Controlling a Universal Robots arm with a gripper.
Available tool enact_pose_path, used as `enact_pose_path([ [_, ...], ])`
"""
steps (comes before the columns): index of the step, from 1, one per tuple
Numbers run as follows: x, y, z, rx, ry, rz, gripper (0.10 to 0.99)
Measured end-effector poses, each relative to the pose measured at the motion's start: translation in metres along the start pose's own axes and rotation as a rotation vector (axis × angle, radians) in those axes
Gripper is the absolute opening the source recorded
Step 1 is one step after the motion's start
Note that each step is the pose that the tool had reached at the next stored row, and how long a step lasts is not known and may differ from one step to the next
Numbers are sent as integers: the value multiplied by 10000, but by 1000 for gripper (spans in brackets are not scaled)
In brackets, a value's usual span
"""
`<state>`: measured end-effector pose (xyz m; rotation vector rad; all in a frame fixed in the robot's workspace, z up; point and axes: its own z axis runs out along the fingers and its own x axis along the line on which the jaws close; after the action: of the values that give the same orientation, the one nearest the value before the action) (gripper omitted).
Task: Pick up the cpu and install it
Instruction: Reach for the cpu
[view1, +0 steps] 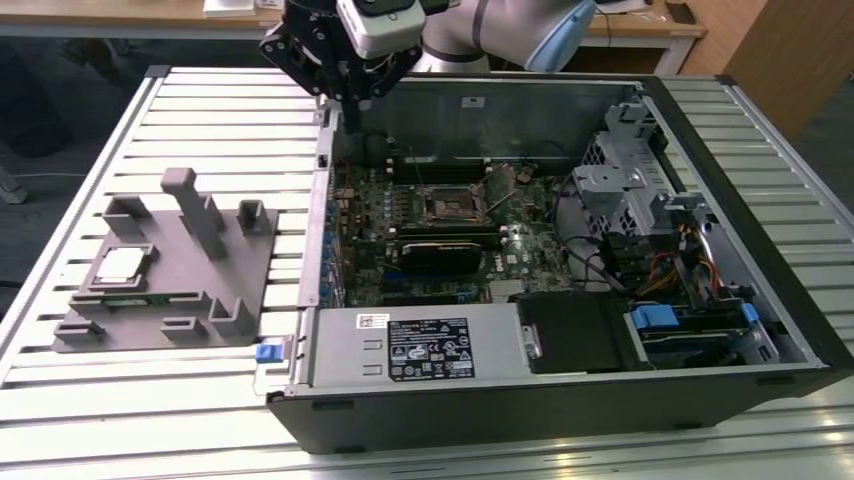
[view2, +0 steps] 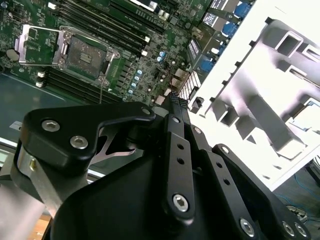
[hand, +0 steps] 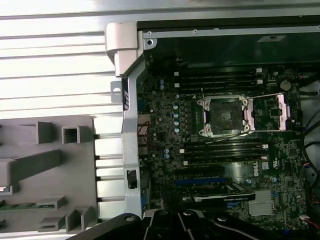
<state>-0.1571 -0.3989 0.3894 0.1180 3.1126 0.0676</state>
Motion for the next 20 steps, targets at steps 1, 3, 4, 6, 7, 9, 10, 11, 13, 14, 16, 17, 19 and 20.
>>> enact_pose_path([
  [1, 4, 0, 0, 0, 0, 0, 106],
  [3, 12, -1, 1, 0, 0, 0, 106],
  [4, 15, -1, 2, 0, 0, 0, 106],
  [6, 24, -2, 2, 0, 0, 0, 106],
  [7, 28, -2, 3, 0, 0, 0, 106],
  [9, 36, -3, 4, 0, 0, 0, 106],
  [10, 40, -3, 4, 0, 0, 1, 106],
  [11, 44, -4, 4, 0, 0, 0, 106],
  [13, 52, -4, 5, 0, 0, 0, 106],
  [14, 57, -5, 6, 0, 0, 0, 106],
  [16, 66, -5, 6, 0, 0, 0, 106],
  [17, 70, -6, 6, 0, 0, 0, 106],
  [19, 78, -6, 7, 0, 0, 0, 106],
  [20, 83, -7, 8, 0, 0, 0, 106],
])
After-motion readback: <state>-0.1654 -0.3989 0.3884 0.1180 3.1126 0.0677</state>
